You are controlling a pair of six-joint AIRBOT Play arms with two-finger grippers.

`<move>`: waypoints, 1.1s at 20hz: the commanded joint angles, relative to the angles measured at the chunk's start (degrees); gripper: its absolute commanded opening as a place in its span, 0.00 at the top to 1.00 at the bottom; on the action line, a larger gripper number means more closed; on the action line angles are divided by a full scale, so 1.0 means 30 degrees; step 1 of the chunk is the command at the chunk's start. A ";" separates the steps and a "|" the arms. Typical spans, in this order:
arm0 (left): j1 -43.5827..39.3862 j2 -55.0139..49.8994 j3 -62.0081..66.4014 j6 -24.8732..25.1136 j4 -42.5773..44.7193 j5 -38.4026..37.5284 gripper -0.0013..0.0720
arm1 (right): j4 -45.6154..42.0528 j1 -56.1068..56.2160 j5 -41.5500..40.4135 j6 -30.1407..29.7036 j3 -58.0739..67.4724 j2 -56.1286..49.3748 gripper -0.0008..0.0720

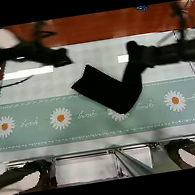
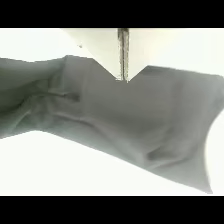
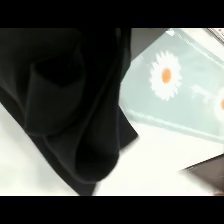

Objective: Fold the shirts.

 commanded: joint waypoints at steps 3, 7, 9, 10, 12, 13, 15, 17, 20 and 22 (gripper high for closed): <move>0.3847 0.9435 -0.7417 0.0430 0.1319 0.1311 0.96 | 0.1027 0.4167 -0.2878 0.0364 0.5238 -0.8735 0.96; 0.3847 1.2371 -1.2225 0.0415 0.0627 0.2535 0.96 | 0.1661 0.5617 -0.3293 0.0860 0.7533 -1.3092 0.96; 0.3752 1.2298 -1.4105 0.0423 -0.0087 0.3249 0.96 | 0.1996 0.6062 -0.3475 0.0867 0.8262 -1.4404 0.61; 0.3621 1.2072 -1.4994 0.0423 -0.0350 0.3956 0.95 | 0.2353 0.6135 -0.3381 0.0561 0.8466 -1.4761 0.42; 0.3497 1.1446 -1.6087 0.0415 -0.0772 0.5005 0.96 | 0.2535 0.5705 -0.3279 0.0809 0.8495 -1.4440 0.43; 0.3541 1.1067 -1.6101 0.0423 -0.0816 0.5056 0.96 | 0.2674 0.5100 -0.2827 0.0903 0.8495 -1.3930 0.43; 0.3577 1.0783 -1.6094 0.0423 -0.0911 0.5326 0.95 | 0.2652 0.3147 -0.0393 0.1180 0.8488 -1.2189 0.43; 0.3570 1.0790 -1.6094 0.0423 -0.0933 0.5297 0.96 | 0.0991 0.0882 0.3096 0.1180 0.8488 -0.9748 0.43; 0.3555 1.0790 -1.6101 0.0423 -0.1078 0.5289 0.96 | -0.8291 -0.0772 0.5741 0.3548 0.6200 -0.4466 0.43; 0.3526 1.0790 -1.6101 0.0423 -0.1253 0.5297 0.96 | -1.2772 -0.0699 0.3577 0.7264 0.1071 -0.0153 0.43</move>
